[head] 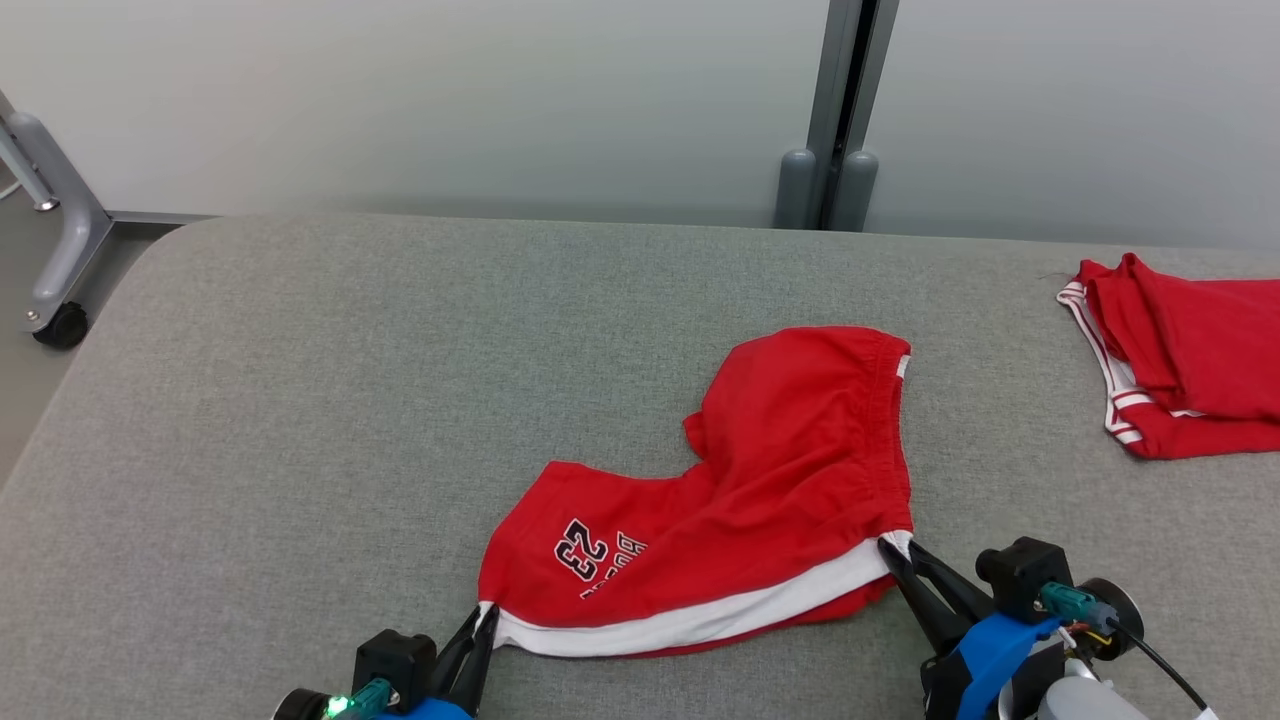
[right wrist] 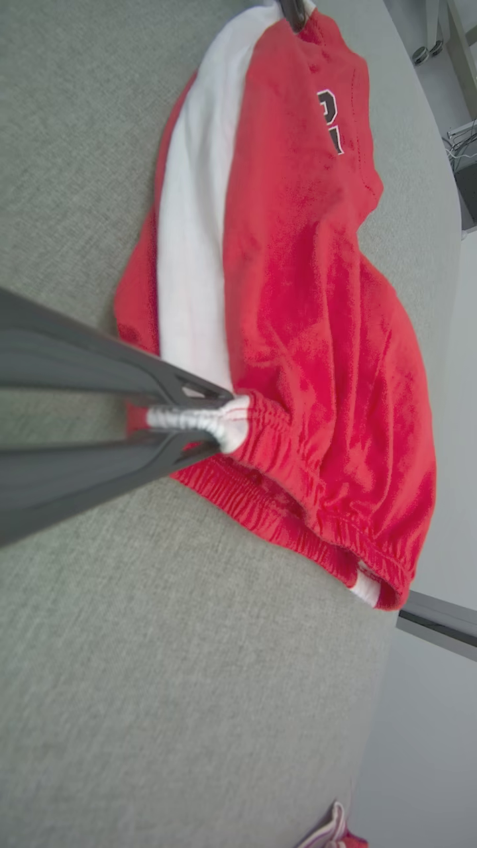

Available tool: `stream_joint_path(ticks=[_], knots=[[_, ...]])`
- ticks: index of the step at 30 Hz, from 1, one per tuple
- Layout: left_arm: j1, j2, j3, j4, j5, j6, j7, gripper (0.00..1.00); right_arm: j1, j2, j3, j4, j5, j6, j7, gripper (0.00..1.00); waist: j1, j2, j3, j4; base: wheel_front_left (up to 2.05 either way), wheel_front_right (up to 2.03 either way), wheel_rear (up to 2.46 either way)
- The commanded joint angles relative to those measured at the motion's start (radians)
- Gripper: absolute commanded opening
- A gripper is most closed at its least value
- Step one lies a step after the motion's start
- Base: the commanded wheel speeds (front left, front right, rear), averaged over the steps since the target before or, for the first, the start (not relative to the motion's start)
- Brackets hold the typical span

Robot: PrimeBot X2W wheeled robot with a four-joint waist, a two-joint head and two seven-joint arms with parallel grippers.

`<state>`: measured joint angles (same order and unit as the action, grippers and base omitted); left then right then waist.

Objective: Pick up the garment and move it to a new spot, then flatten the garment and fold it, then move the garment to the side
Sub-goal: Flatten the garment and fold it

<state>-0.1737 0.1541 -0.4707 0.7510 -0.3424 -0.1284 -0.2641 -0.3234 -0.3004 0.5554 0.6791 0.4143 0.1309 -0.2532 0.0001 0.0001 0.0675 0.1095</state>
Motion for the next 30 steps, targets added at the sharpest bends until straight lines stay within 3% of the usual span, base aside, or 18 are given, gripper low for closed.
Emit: stream_joint_path(ticks=[1,10,16,23,30], knots=[[0.017,0.010,0.012,-0.041,0.006,0.009,0.000,0.00,0.030,0.006,-0.022,-0.028,-0.011,0.000,-0.007,0.00,-0.0001,-0.0001,-0.005,-0.001,0.00,0.00,0.00],[0.071,0.038,0.030,-0.241,0.028,0.041,-0.001,0.00,0.122,0.012,-0.132,-0.198,-0.072,0.000,0.019,0.00,-0.0001,-0.0001,-0.001,-0.014,0.00,0.00,0.00],[-0.018,0.069,0.048,-0.335,0.036,0.047,0.027,0.00,0.055,0.004,-0.187,-0.319,-0.121,0.000,0.068,0.00,-0.0001,-0.0001,0.043,-0.029,0.00,0.00,0.00],[-0.249,0.117,0.075,-0.419,0.054,0.035,0.094,0.00,-0.161,0.024,-0.224,-0.377,-0.154,0.000,0.107,0.00,-0.0001,-0.0001,0.156,-0.048,0.00,0.00,0.00],[-0.617,0.158,0.115,-0.428,0.047,0.015,0.172,0.00,-0.543,0.065,-0.231,-0.291,-0.147,0.000,0.129,0.00,-0.0001,-0.0001,0.310,-0.069,0.00,0.00,0.00]])
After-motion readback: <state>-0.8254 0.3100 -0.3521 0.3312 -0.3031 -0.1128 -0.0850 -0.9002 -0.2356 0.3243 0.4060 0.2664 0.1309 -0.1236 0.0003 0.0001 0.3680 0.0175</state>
